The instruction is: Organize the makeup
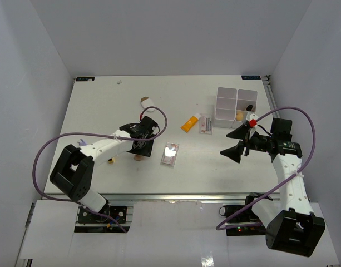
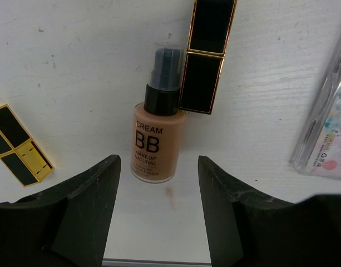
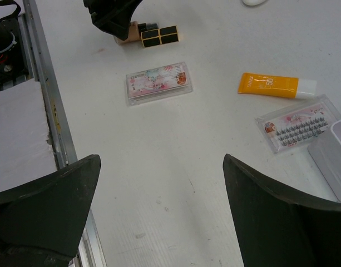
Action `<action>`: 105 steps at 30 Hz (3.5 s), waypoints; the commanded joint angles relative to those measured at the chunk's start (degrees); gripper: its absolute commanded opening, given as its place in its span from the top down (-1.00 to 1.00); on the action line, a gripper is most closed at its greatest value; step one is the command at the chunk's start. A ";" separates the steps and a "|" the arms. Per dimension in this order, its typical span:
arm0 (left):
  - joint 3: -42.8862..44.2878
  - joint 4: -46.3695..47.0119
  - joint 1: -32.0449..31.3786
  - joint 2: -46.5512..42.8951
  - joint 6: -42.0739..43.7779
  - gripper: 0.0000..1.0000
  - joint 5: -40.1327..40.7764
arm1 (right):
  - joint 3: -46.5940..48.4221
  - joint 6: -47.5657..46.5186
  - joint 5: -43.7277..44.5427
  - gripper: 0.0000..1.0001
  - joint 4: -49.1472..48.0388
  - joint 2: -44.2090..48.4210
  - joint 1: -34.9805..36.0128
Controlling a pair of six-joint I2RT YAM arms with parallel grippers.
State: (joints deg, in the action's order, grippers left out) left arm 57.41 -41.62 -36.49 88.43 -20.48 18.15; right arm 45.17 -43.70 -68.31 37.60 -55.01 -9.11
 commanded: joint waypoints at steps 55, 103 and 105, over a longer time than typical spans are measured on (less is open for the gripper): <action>1.76 58.50 -17.54 3.58 -4.66 0.96 -34.57 | 3.71 50.20 9.94 -0.90 -24.47 -15.13 8.74; 11.58 54.29 -19.84 10.26 -1.76 0.85 -30.90 | 3.00 47.13 7.67 0.01 -23.37 -15.66 8.93; 11.73 54.23 -19.76 10.29 -1.67 0.85 -30.80 | 3.03 47.04 7.58 0.20 -23.26 -15.50 8.93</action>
State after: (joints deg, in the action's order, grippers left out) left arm 66.29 11.46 -56.12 99.77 -22.93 -13.18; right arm 47.57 4.01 -60.14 14.59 -72.27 -0.31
